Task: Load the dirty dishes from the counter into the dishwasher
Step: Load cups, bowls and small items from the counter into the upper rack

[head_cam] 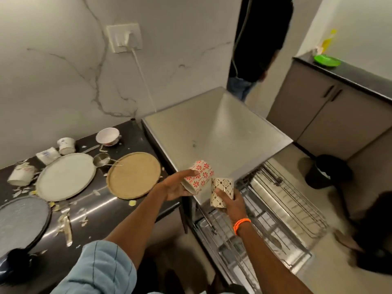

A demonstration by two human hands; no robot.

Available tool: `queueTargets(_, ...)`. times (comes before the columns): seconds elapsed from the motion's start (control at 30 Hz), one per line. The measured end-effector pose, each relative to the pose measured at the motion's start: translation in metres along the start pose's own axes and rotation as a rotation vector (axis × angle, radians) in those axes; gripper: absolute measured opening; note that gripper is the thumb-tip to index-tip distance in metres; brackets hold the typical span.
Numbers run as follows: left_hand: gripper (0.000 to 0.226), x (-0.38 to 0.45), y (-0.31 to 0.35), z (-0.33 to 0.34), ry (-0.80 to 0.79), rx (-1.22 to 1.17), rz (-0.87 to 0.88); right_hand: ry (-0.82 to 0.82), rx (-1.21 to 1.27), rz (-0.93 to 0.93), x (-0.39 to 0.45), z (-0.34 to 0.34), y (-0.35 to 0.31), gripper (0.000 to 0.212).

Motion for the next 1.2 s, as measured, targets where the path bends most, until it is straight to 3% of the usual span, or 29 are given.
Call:
queueTargets(0.23, 0.071, 0.038, -0.052, 0.081, -0.013, 0.153, -0.174, 0.188, 0.026, 0.133, -0.018, -0.105, 0.058, 0.041)
queueTargets(0.47, 0.071, 0.071, -0.097, 0.107, 0.057, 0.363, -0.284, 0.345, 0.064, 0.304, -0.041, -0.153, 0.119, 0.039)
queueTargets(0.63, 0.076, 0.094, -0.13, 0.115, 0.141, 0.599, -0.378, 0.471, -0.06, 0.491, -0.056, -0.169, 0.164, 0.087)
queueTargets(0.9, 0.092, 0.139, -0.18, 0.147, 0.041, 1.073, -0.233, 0.695, -0.07, 0.686, -0.081, -0.181, 0.212, 0.088)
queueTargets(1.03, 0.09, 0.156, -0.194, 0.162, 0.036, 1.384, -0.159, 0.714, -0.106, 0.735, -0.076, -0.186, 0.225, 0.084)
queueTargets(1.2, 0.084, 0.183, -0.221, 0.17, -0.016, 1.567, -0.143, 0.65, -0.281, 0.753, -0.055, -0.19, 0.241, 0.077)
Point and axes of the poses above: each hand's wrist, its own x-axis towards the middle knuckle, its own z-axis out of the palm, y = z × x, the point moved 6 cm from there along x, towards the middle knuckle, and after that the axes turned 6 degrees about -x, right-handed, at the moved point
